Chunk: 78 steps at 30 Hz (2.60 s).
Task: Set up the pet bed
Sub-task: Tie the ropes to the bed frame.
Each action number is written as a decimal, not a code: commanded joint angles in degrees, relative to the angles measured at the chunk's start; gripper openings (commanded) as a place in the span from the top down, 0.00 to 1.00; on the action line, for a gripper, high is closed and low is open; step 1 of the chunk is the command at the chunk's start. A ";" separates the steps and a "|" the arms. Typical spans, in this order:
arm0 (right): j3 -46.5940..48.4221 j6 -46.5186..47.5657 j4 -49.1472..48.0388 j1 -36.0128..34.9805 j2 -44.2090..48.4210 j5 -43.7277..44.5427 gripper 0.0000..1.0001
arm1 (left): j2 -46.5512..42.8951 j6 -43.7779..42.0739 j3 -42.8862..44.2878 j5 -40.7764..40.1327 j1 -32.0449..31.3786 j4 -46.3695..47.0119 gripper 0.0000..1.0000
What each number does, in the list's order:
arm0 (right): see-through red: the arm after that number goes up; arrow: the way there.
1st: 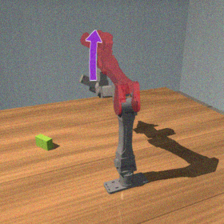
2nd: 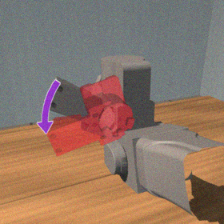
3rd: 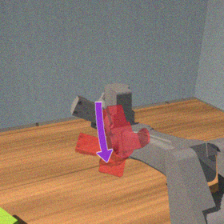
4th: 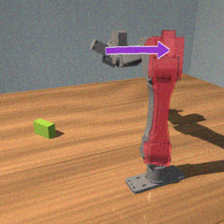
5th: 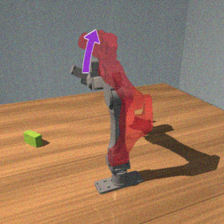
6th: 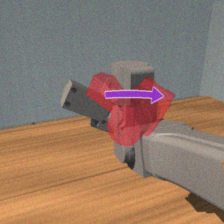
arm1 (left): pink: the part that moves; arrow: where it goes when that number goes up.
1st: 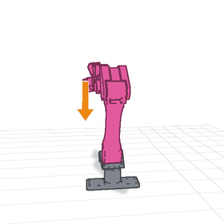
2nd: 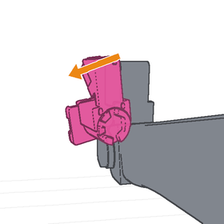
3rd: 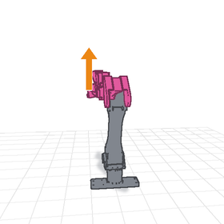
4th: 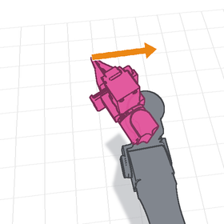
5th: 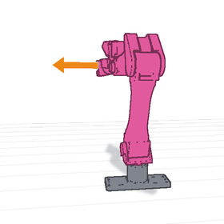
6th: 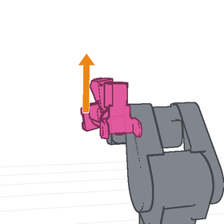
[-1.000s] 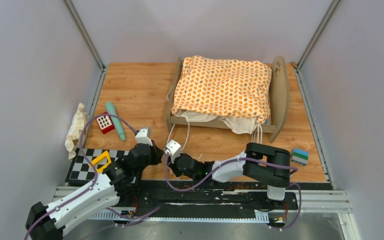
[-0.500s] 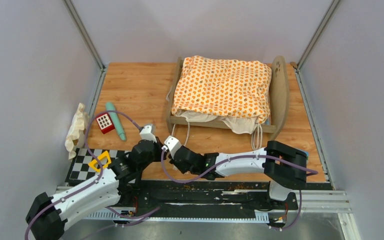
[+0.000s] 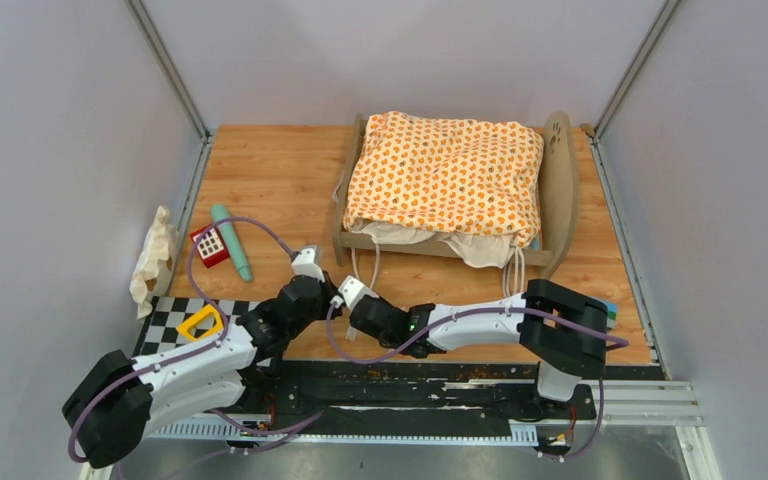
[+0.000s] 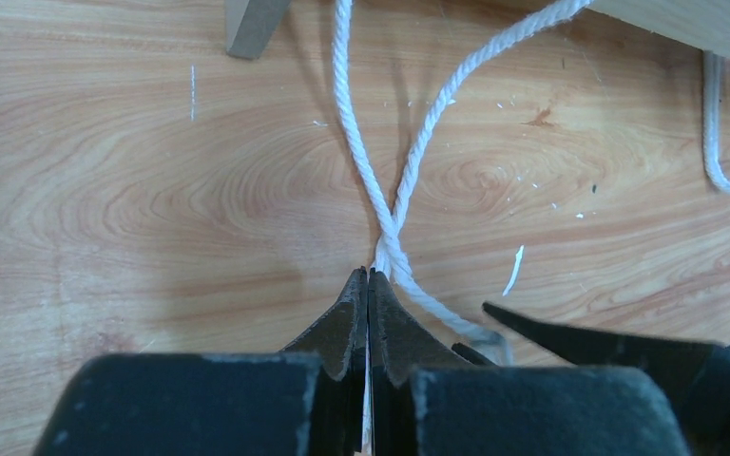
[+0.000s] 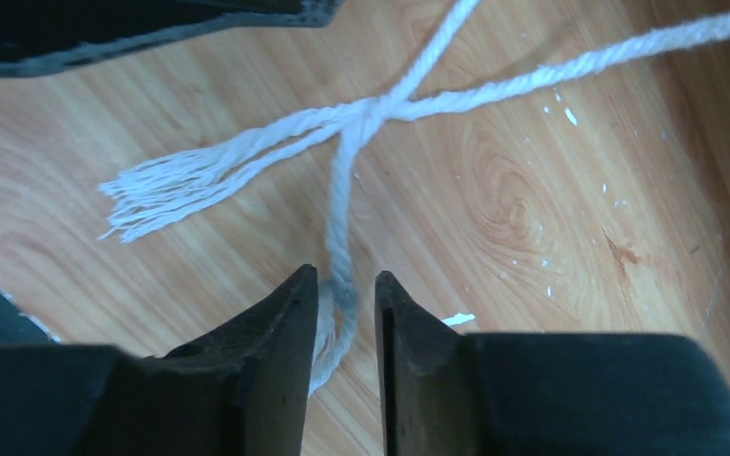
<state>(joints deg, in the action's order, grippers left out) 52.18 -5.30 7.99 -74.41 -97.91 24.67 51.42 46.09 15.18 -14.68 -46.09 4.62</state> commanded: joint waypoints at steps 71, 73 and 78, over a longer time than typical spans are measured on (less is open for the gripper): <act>60.24 95.09 67.19 12.77 -39.29 -44.21 0.63 | -44.08 0.41 2.76 -14.74 11.08 -39.48 0.30; 59.42 94.87 66.79 12.77 -39.24 -44.22 0.71 | -44.01 0.41 2.66 -14.68 11.07 -39.41 0.30; 56.93 93.82 64.20 12.72 -38.34 -44.70 0.98 | -44.08 0.32 2.58 -14.70 11.09 -39.50 0.30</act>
<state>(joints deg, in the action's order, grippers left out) 113.03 88.68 72.12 -62.04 -134.19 -20.47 7.70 47.00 15.81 -27.99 -35.24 -35.46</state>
